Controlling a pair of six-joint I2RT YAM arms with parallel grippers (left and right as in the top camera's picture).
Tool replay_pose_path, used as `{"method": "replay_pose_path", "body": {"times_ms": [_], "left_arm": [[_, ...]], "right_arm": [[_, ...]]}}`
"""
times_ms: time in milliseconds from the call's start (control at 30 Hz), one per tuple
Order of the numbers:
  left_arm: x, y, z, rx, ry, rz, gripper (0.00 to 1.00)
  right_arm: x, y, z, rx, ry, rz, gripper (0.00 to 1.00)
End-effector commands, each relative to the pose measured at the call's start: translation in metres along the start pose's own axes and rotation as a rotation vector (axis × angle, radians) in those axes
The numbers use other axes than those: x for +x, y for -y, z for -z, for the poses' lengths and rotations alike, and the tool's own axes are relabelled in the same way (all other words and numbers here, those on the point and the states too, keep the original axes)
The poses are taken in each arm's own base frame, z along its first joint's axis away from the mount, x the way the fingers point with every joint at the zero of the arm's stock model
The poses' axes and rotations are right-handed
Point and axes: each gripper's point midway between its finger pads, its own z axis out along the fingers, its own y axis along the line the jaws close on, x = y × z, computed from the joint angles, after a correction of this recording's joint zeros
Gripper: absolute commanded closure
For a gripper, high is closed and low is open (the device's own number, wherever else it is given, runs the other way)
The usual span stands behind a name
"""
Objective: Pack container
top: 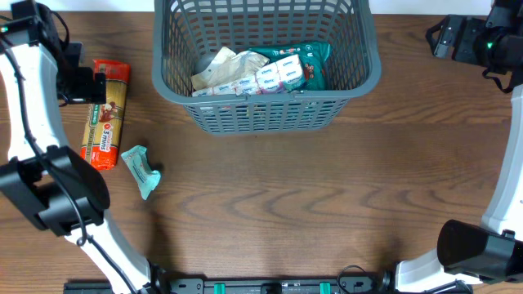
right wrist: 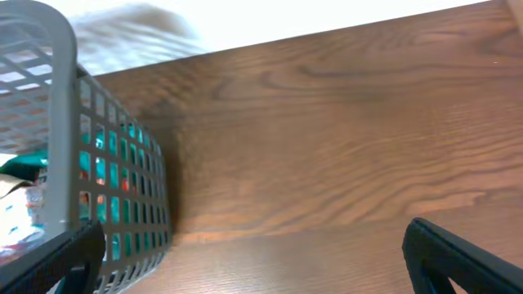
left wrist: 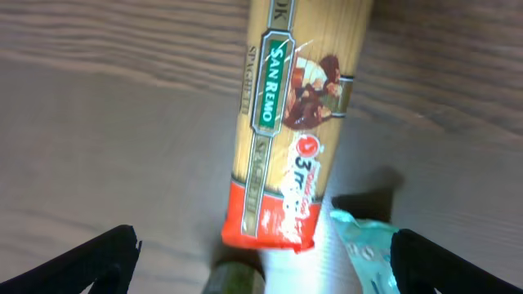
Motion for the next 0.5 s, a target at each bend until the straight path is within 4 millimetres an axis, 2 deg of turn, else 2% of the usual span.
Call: {"method": "replay_pose_path", "body": {"times_ms": [0,233,467], "left_arm": [[-0.007,0.004,-0.020,0.030,-0.016,-0.077,0.02],[-0.018,0.006,-0.069,0.042,-0.048,-0.105,0.02],[-0.017,0.017,-0.110,0.094,-0.097,-0.186,0.02]], "right_arm": [[0.002,0.008,-0.005,0.031,-0.012,-0.011,0.01],[0.003,0.008,-0.005,0.031,-0.015,-0.011,0.01],[0.003,0.008,-0.005,0.031,-0.015,-0.011,0.01]]}}
